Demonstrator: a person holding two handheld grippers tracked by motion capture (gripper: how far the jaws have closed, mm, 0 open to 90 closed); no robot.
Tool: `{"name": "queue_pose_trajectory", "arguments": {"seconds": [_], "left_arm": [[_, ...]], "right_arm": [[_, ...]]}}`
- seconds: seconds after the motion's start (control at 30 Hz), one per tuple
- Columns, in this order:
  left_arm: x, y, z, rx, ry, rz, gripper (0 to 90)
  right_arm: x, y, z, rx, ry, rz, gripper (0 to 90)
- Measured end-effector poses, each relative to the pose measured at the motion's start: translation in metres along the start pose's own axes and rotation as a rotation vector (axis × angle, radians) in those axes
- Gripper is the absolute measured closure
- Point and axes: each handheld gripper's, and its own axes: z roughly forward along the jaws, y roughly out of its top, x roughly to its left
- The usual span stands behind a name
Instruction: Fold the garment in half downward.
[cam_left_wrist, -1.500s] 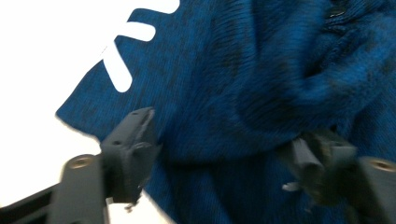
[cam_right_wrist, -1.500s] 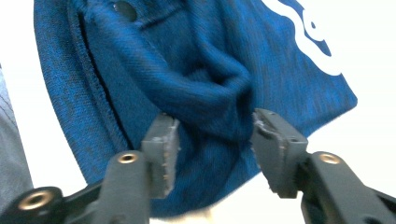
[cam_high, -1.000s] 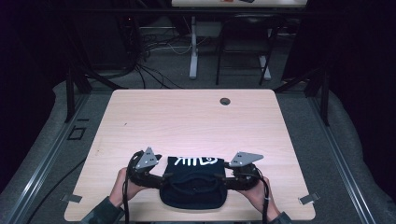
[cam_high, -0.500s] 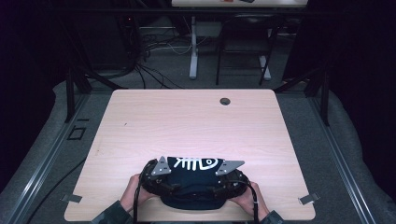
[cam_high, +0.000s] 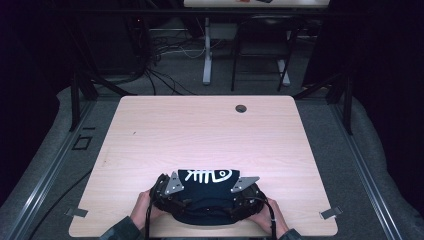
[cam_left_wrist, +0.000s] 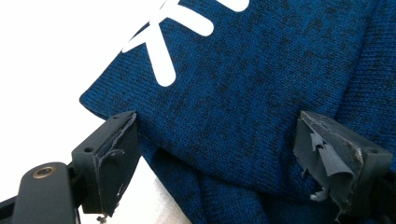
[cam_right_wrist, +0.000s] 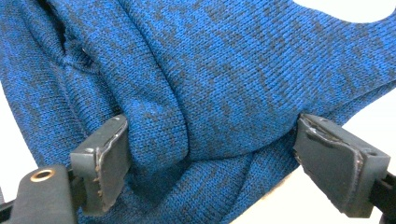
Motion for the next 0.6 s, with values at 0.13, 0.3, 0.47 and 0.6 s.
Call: {"name": "queue_pose_trajectory", "arguments": {"seconds": [0.13, 0.3, 0.47, 0.6], "left_arm": [[0.000, 0.003, 0.004, -0.010, 0.043, 0.015, 15.1], [0.014, 0.007, 0.014, -0.027, 0.014, -0.034, 14.7], [0.024, 0.012, 0.022, -0.025, 0.021, -0.050, 14.7], [0.031, 0.015, 0.027, -0.028, 0.014, -0.072, 14.7]], "right_arm": [[-0.003, -0.001, 0.000, -0.009, -0.022, 0.017, 14.1], [-0.010, 0.000, 0.001, -0.009, -0.052, 0.035, 13.9], [-0.021, 0.003, 0.005, -0.021, -0.072, 0.055, 13.3], [-0.030, 0.005, 0.008, -0.037, -0.081, 0.073, 13.0]]}}
